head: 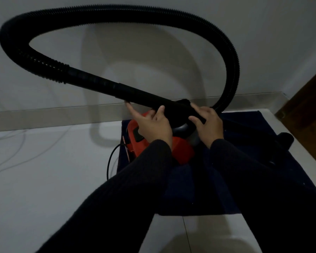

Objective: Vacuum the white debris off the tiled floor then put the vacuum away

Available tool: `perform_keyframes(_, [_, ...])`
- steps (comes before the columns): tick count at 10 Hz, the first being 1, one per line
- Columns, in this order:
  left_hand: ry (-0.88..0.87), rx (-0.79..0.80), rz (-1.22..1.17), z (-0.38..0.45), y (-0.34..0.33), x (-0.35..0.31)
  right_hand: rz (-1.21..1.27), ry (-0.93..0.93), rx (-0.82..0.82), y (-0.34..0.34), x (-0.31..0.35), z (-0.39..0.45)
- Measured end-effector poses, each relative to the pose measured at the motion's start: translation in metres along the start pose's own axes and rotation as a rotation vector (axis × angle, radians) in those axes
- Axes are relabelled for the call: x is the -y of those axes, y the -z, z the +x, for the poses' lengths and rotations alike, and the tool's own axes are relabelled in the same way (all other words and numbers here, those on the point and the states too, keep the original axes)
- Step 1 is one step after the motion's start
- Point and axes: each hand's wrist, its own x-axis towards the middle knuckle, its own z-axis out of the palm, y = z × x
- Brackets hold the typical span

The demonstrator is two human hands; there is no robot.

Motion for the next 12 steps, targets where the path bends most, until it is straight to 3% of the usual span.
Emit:
perform_keyframes(2, [-0.228, 0.057, 0.125, -0.011, 0.0, 0.002, 0.051, -0.002, -0.028, -0.003, -0.003, -0.001])
perform_keyframes(4, [-0.246, 0.112, 0.324, -0.007, 0.009, 0.002, 0.053, -0.025, -0.002, 0.001, -0.008, -0.002])
perform_keyframes(6, [-0.339, 0.251, 0.699, -0.007, 0.02, 0.0, -0.07, -0.011, 0.107, 0.017, -0.014, -0.013])
perform_keyframes(8, [-0.276, 0.427, 0.986, -0.003, 0.01, -0.005, -0.278, -0.116, 0.276, 0.027, -0.02, -0.008])
perform_keyframes(10, [-0.299, 0.65, 1.238, 0.006, 0.003, -0.001, -0.318, -0.14, 0.447, 0.034, -0.017, 0.003])
perform_keyframes(11, [-0.153, 0.808, 1.354, 0.014, -0.003, -0.015, -0.288, -0.207, 0.443, 0.058, -0.007, -0.007])
perform_keyframes(12, [-0.045, 0.997, 1.622, 0.011, 0.001, -0.044, -0.152, -0.417, 0.461, 0.087, 0.011, -0.056])
